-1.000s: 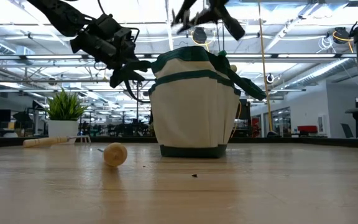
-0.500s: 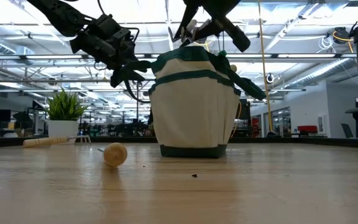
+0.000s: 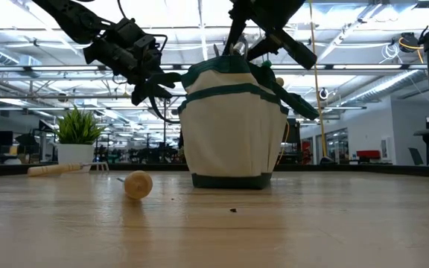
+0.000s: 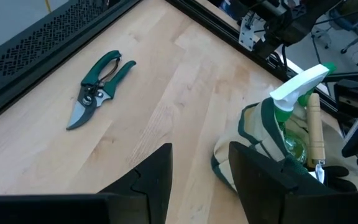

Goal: Pick & Place Garden tools in Gardening bag
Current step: Put the bottom brown hand rake into the gardening bag

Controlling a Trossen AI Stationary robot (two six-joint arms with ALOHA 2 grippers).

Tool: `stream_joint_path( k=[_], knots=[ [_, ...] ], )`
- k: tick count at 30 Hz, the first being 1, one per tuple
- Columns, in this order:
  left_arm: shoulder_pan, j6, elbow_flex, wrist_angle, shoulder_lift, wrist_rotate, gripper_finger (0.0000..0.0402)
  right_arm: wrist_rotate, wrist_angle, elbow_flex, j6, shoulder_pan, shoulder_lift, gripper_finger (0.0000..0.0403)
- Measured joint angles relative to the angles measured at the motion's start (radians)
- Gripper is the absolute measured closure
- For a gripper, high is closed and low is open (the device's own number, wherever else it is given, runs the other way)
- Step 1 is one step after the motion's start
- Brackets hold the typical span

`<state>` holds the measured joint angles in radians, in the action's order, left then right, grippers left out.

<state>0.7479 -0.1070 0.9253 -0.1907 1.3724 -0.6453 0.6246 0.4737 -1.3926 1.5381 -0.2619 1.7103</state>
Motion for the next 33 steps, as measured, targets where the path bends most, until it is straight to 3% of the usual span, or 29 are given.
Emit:
stream_joint_path(
  k=[6,17,33],
  knots=[
    [0.0,0.0,0.0,0.002,0.0,0.0,0.024,-0.001,-0.002,0.0,-0.003,0.003,0.0,0.0346],
    [0.0,-0.001,0.0,0.001,0.0,0.0,0.024,-0.001,-0.001,0.0,-0.011,0.012,0.0,0.0271],
    [0.0,-0.005,0.0,0.001,0.0,0.0,0.024,0.0,0.077,-0.002,-0.045,0.013,-0.04,0.0304]
  ],
)
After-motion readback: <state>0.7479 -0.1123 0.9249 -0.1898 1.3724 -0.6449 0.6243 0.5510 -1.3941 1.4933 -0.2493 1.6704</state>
